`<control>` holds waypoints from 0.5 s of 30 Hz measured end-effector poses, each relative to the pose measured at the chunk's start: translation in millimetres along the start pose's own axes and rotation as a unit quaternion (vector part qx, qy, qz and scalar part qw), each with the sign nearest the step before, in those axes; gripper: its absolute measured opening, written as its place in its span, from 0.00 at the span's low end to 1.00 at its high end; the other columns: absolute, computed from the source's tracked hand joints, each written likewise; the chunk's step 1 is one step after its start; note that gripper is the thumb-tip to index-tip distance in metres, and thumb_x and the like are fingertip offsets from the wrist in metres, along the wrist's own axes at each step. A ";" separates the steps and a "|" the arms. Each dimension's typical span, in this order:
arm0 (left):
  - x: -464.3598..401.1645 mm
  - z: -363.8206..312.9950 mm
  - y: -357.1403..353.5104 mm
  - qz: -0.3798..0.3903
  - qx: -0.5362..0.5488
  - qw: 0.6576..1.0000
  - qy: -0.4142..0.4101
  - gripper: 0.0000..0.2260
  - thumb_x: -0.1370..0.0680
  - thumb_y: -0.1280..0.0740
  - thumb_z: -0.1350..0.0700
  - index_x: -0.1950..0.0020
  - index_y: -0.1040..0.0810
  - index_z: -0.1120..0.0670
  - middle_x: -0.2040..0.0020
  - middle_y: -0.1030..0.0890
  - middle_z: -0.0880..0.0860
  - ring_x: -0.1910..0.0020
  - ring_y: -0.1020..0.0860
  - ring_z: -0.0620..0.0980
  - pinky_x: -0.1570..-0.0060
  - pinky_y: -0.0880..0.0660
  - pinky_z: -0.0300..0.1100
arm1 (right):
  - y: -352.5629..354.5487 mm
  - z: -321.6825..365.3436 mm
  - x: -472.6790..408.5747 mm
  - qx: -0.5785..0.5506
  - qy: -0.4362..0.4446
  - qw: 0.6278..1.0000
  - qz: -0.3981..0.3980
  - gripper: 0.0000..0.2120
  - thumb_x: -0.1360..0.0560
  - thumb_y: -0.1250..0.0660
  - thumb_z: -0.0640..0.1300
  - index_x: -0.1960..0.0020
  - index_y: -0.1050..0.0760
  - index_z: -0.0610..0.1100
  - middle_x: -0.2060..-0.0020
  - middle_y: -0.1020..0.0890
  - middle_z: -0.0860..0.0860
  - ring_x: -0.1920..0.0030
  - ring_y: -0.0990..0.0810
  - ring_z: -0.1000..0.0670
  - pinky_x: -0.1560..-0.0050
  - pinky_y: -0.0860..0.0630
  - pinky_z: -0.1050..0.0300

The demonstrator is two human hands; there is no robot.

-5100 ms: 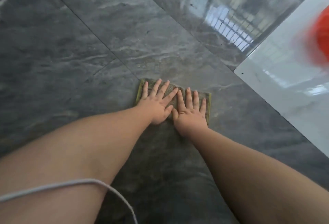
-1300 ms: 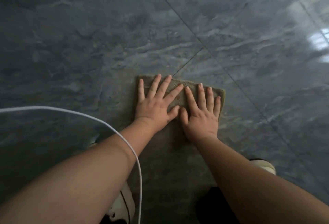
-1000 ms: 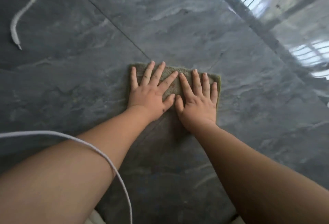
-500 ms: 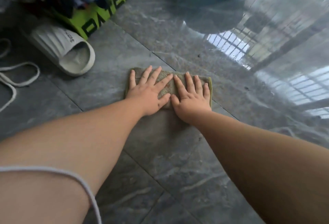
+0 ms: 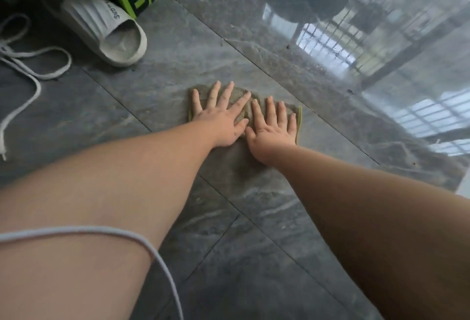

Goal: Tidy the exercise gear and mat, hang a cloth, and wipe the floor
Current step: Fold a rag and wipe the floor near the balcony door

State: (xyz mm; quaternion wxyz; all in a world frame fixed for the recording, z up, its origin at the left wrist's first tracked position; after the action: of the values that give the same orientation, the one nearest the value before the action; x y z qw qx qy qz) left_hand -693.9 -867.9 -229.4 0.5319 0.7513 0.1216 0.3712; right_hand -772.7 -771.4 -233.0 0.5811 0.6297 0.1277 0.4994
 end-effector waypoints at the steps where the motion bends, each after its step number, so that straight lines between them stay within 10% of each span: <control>1: 17.5 1.3 -7.5 0.004 0.000 1.000 -0.007 0.28 0.21 0.53 0.35 0.24 0.63 0.33 0.20 0.67 0.47 0.22 0.68 0.53 0.31 0.68 0.70 | -9.6 1.6 19.4 -0.002 0.002 1.000 0.002 0.32 0.19 0.55 0.62 0.21 0.65 0.59 0.21 0.66 0.52 0.23 0.70 0.46 0.25 0.69 0.40; 15: 314.4 62.3 -132.4 0.011 0.007 0.999 0.049 0.31 0.22 0.51 0.34 0.22 0.62 0.36 0.19 0.62 0.50 0.22 0.66 0.55 0.30 0.65 0.70 | -156.9 102.3 263.2 0.017 0.115 0.990 0.079 0.34 0.20 0.56 0.65 0.21 0.68 0.57 0.22 0.68 0.48 0.25 0.75 0.43 0.26 0.71 0.39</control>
State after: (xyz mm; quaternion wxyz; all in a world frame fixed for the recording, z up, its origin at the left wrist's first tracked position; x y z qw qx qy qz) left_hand -404.5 -676.9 -222.4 0.5154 0.7376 0.1418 0.4126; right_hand -504.0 -592.3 -223.5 0.5108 0.5859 0.1521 0.6105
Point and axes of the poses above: each hand's wrist, its own x-axis away from the middle knuckle, its own y-axis out of the back of the hand, z = x × y, the point moved 9 cm from there along -x, towards the middle knuckle
